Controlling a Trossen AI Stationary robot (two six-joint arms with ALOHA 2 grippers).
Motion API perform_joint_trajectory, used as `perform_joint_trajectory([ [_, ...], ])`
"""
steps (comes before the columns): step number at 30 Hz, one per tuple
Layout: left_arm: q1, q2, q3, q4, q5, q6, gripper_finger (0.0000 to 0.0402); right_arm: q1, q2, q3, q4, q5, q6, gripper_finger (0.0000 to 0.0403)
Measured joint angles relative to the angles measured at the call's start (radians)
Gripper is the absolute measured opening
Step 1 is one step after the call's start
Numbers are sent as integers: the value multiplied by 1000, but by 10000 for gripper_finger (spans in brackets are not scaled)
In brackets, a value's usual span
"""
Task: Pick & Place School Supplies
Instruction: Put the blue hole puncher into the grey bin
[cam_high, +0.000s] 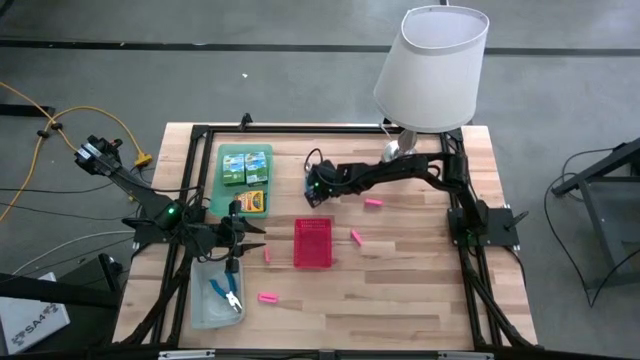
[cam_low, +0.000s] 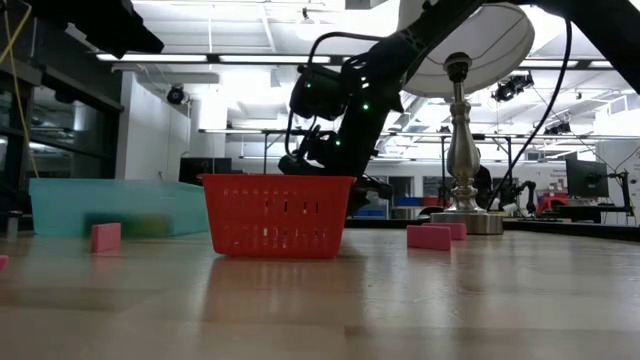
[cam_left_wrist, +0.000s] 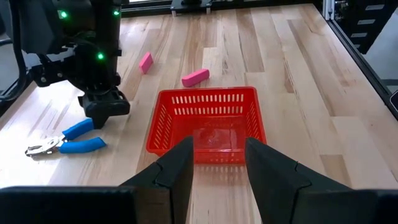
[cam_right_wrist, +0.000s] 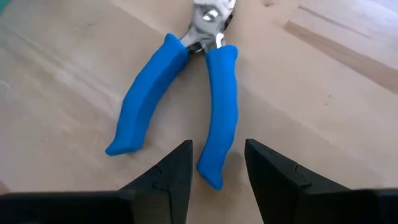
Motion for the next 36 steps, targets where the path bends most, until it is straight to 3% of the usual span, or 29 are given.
perform_joint_trajectory([
  [29,0,0,0,28,13,14,138,-1,39,4,46,16,0,138],
  [36,0,0,0,27,13,13,138,-6,39,2,41,10,1,88],
])
